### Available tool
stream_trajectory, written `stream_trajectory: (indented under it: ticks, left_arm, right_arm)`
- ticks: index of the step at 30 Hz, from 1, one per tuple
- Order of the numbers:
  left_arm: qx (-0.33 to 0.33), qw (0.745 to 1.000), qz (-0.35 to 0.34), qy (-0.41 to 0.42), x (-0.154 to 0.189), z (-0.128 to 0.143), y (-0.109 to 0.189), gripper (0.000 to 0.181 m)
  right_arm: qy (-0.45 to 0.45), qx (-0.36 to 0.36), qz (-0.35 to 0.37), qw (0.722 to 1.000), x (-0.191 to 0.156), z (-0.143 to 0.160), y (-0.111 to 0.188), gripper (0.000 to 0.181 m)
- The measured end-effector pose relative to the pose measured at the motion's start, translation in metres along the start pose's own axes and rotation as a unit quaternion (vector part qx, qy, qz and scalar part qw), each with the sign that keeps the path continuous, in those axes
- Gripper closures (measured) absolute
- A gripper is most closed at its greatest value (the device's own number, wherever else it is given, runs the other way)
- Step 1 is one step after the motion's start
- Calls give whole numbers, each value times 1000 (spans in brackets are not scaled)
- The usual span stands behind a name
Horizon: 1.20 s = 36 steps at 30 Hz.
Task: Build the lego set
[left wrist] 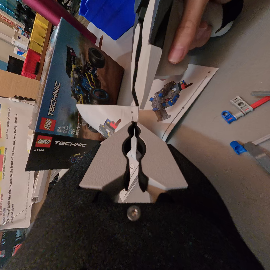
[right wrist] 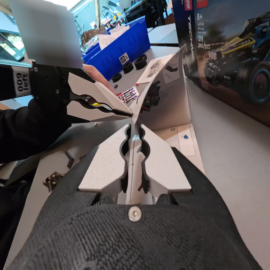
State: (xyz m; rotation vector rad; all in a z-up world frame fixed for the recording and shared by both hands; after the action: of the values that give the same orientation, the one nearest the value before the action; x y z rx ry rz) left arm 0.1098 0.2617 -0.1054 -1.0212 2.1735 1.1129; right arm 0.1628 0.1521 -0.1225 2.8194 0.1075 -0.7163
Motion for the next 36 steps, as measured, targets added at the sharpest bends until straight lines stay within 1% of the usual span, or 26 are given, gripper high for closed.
stream_trajectory:
  ticks: [4, 7, 10, 16, 22, 24, 25, 26, 27, 29, 32, 36]
  left_arm:
    - [1, 1000, 0, -1, -1, -1, 0, 181]
    - [1, 1000, 0, -1, -1, -1, 0, 181]
    - [1, 1000, 0, -2, -1, -2, 0, 181]
    - [0, 1000, -2, -2, -2, -1, 0, 181]
    - [-9, 999, -34, 2, -10, 2, 2, 181]
    - [-6, 999, -33, 5, -10, 3, 3, 181]
    - [-2, 1000, -22, 9, -8, 3, 3, 181]
    - [3, 1000, -8, 16, -7, 3, 4, 171]
    - [6, 1000, -1, 27, -7, 3, 5, 167]
    - [12, 999, 2, 49, -8, 3, 6, 163]
    - [12, 997, -4, 76, -13, 6, 7, 160]
    - [-4, 994, -21, 109, -20, 18, 10, 161]
  right_arm:
    - [-3, 12, -7, 1000, 0, -2, 1, 173]
    - [-1, 7, -3, 1000, 0, -1, 0, 175]
    - [6, 7, 2, 1000, -1, -2, -2, 181]
    - [9, 18, -4, 1000, -2, -3, 0, 181]
    - [20, 16, -25, 999, -6, -3, 0, 181]
    - [26, 13, -27, 999, -8, -2, -1, 181]
    - [30, 14, -31, 999, -9, -3, -1, 181]
    - [33, 16, -30, 999, -10, -3, -2, 181]
    - [35, 17, -24, 999, -9, -3, -2, 181]
    - [48, 26, -30, 998, -12, -5, -2, 181]
    - [77, 38, -22, 996, -15, -7, -3, 181]
    - [139, 40, -4, 989, -21, -10, -10, 181]
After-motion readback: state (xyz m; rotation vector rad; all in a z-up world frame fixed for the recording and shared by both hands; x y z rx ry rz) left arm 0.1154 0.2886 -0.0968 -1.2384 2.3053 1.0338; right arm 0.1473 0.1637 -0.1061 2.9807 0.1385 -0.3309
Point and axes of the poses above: each gripper's, where its closed fingertips meet, y back along the fingers, z out of its underside, x = y × z across the jaws, the point moved 7 cm from there along y, back along the fingers, and after that the axes turned 6 degrees about -z, right-handed, at the moved point
